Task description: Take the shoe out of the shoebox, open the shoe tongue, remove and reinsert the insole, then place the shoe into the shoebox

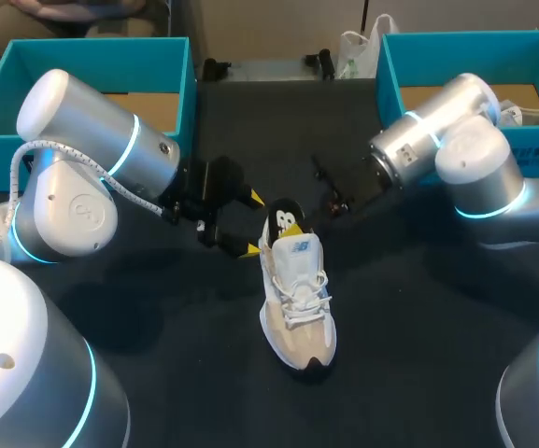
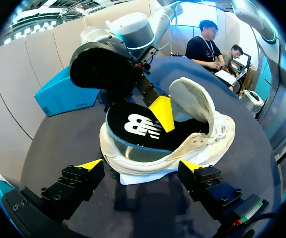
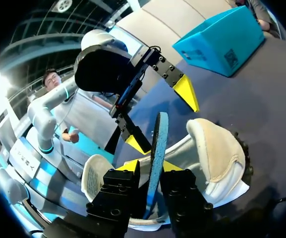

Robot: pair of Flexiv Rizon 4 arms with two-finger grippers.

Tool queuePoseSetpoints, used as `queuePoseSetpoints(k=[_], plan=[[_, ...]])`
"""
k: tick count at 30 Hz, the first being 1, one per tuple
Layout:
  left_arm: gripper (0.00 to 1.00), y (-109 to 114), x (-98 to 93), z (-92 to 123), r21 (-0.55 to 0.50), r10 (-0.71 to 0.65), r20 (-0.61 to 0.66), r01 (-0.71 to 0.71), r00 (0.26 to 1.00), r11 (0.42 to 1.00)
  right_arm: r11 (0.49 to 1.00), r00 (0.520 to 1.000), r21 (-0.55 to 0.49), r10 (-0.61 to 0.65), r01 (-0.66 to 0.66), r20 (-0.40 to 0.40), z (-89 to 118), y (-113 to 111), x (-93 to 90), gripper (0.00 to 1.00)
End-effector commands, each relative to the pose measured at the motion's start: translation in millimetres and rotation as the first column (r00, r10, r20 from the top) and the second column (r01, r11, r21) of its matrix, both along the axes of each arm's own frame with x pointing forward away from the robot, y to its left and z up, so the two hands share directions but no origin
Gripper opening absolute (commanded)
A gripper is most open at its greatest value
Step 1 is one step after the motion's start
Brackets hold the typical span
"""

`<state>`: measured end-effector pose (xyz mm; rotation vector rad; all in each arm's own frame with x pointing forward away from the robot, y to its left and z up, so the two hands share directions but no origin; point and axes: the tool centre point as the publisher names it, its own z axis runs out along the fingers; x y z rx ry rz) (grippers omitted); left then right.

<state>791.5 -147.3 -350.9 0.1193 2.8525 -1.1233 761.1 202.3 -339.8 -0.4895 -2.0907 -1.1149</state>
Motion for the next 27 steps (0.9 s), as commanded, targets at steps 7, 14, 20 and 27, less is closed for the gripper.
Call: queuePoseSetpoints(k=[7, 14, 20, 27], plan=[[1.00, -1.0, 0.1, 0.6, 0.005, 0.001, 0.000, -0.001, 1.000, 1.000, 0.999, 0.999, 0.002, 0.039, -0.039, 0.001, -0.6, 8.2, 12.5, 0.00], [1.00, -1.0, 0.1, 0.6, 0.005, 0.001, 0.000, -0.001, 1.000, 1.000, 0.998, 0.998, 0.001, 0.059, -0.059, -0.031, -9.7, 10.8, 1.0, 0.00], [1.00, -1.0, 0.1, 0.6, 0.005, 0.001, 0.000, -0.001, 1.000, 1.000, 0.997, 0.995, -0.033, 0.064, -0.066, -0.072, -15.8, 10.1, -17.0, 0.00], [1.00, -1.0, 0.1, 0.6, 0.005, 0.001, 0.000, -0.001, 1.000, 1.000, 0.997, 0.994, -0.052, 0.054, -0.060, -0.096, -19.5, 9.4, -27.6, 0.00]])
